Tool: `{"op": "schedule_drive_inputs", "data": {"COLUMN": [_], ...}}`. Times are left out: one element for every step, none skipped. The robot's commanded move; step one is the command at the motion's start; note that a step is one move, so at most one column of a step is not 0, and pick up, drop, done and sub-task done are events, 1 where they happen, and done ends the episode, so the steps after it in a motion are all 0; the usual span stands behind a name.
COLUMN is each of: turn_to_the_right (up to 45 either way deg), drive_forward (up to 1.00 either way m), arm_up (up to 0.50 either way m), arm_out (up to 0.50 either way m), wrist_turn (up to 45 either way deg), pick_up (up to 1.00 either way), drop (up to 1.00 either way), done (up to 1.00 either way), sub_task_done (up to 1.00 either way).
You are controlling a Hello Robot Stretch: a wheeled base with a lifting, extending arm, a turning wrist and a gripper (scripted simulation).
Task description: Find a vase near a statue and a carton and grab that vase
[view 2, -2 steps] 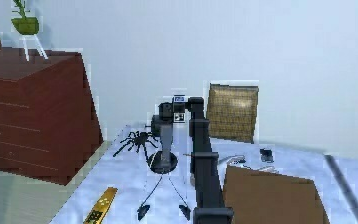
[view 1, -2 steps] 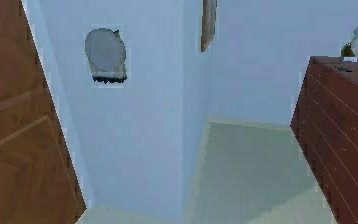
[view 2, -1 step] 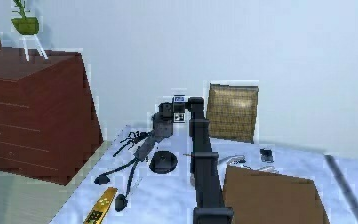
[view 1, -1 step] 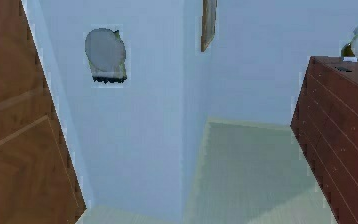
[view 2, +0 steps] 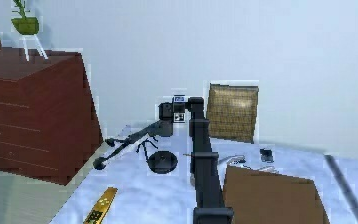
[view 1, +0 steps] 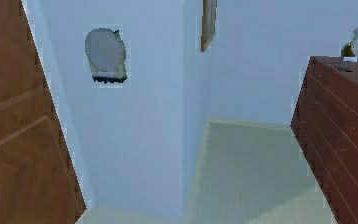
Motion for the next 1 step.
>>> {"op": "schedule_drive_inputs", "data": {"turn_to_the_right": [0.0], "drive_forward": [0.0], "arm_up": [0.0], "arm_out": [0.0], "wrist_turn": [45.0], "pick_up": [0.0], "drop": [0.0], "done": [0.0], "sub_task_done": [0.0]}}
